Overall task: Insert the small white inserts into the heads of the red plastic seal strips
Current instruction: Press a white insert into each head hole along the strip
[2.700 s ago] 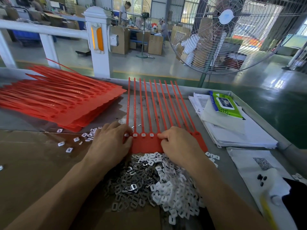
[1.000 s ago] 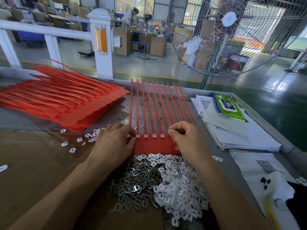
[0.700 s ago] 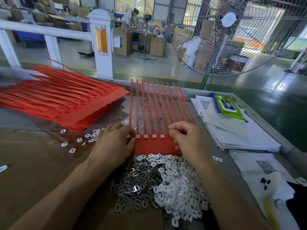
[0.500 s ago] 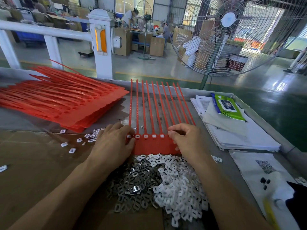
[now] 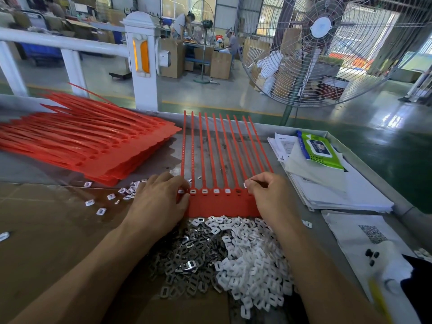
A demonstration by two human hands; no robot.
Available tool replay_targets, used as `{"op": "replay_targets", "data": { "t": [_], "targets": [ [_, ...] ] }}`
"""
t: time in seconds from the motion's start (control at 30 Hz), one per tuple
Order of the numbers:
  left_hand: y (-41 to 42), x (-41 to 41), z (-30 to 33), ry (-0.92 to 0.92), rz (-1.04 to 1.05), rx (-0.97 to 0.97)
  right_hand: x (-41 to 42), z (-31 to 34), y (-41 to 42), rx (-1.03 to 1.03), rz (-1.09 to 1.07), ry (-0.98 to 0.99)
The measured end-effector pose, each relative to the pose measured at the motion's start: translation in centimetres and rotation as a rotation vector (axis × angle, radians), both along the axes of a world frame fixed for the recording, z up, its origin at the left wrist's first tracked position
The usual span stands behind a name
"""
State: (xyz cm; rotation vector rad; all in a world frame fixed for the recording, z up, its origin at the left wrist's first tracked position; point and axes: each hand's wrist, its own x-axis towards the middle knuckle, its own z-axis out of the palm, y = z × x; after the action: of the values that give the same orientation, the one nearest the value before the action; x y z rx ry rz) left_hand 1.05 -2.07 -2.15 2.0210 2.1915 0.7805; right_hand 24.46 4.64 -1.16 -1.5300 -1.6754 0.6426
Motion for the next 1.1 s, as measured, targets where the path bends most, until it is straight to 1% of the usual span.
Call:
{"op": "replay_targets", "data": {
  "t": [0.33,0.63,0.97,1.1],
  "targets": [
    [0.2,0.0,-0.2,0.002,0.005,0.002,0.1,0.0,0.7,-0.059,0.019,-0.110],
    [0.3,0.0,-0.4,0.011,0.006,0.001,-0.8,-0.2,0.7,-0.065,0.005,-0.147],
    [0.3,-0.2,-0.5,0.007,0.001,0.003,-1.5,-0.2,0.5,-0.028,-0.060,-0.205],
    [0.3,-0.1,-0.5,0.004,-0.001,-0.002,-1.5,0.0,0.2,-0.005,-0.031,-0.229]
  ]
}}
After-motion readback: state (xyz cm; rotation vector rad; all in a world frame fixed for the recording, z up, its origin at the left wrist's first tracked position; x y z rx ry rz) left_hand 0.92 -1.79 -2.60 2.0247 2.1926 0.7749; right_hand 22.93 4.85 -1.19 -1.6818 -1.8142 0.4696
